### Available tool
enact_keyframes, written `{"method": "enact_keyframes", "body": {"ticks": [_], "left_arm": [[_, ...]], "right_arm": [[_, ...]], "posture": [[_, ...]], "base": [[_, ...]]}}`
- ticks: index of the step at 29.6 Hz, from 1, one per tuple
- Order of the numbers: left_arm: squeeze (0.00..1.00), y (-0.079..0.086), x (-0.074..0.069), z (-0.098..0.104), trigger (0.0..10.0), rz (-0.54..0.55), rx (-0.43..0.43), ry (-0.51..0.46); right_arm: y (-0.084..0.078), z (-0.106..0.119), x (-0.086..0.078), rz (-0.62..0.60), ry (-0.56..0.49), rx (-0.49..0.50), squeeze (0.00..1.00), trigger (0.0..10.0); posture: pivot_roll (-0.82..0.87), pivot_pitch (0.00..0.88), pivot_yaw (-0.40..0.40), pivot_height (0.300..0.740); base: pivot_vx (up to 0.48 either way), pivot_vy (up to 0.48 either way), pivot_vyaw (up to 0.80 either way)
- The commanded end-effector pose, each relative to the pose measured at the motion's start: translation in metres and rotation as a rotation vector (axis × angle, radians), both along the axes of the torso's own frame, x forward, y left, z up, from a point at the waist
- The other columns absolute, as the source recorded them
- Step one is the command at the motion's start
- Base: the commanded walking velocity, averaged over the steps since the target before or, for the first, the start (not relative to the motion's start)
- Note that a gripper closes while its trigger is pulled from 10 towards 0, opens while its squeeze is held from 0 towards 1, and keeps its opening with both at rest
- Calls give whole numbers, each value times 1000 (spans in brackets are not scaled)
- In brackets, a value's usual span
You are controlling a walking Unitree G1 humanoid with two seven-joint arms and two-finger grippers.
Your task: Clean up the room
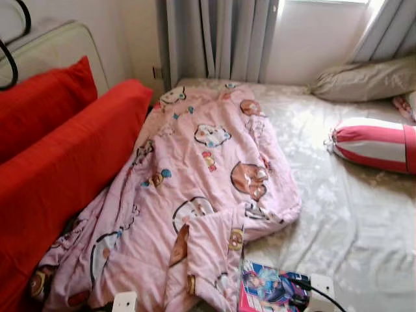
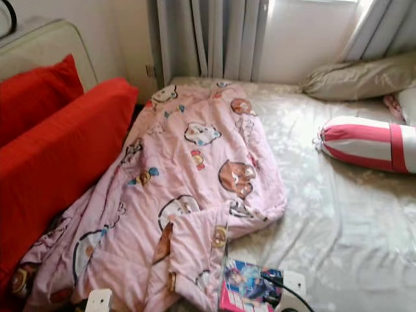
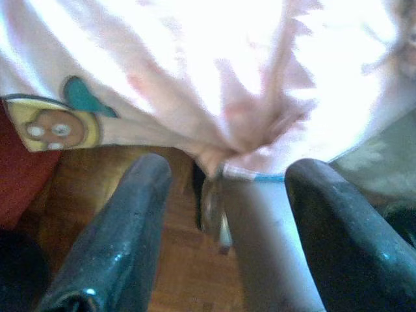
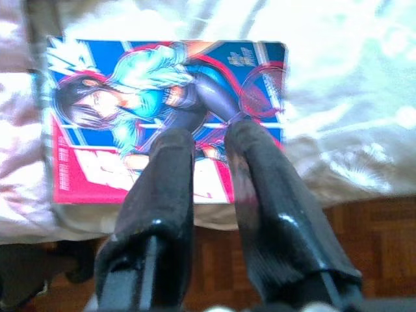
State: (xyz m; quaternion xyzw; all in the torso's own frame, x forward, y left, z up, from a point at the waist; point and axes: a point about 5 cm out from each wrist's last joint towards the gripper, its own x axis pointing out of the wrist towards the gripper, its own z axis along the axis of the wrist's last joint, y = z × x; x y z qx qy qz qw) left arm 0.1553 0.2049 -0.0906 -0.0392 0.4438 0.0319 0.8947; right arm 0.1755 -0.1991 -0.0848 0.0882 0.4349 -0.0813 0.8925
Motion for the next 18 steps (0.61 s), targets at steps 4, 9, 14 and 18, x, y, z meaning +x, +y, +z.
{"method": "enact_keyframes", "body": {"ticks": [4,9,14,18], "left_arm": [[0,3,-6,-2,10000,8,8,22],[0,3,-6,-2,10000,8,8,22],[0,3,-6,-2,10000,8,8,22],[0,3,-6,-2,10000,8,8,22]], "right_arm": [[6,-2,-3,-1,13,19,0,10000],[6,-2,-3,-1,13,19,0,10000],[6,-2,-3,-1,13,19,0,10000],[6,-2,-3,-1,13,19,0,10000]], "posture": [[82,42,-21,740],[82,42,-21,740],[82,42,-21,740],[82,42,-21,740]], "base": [[300,0,0],[300,0,0],[300,0,0],[300,0,0]]}}
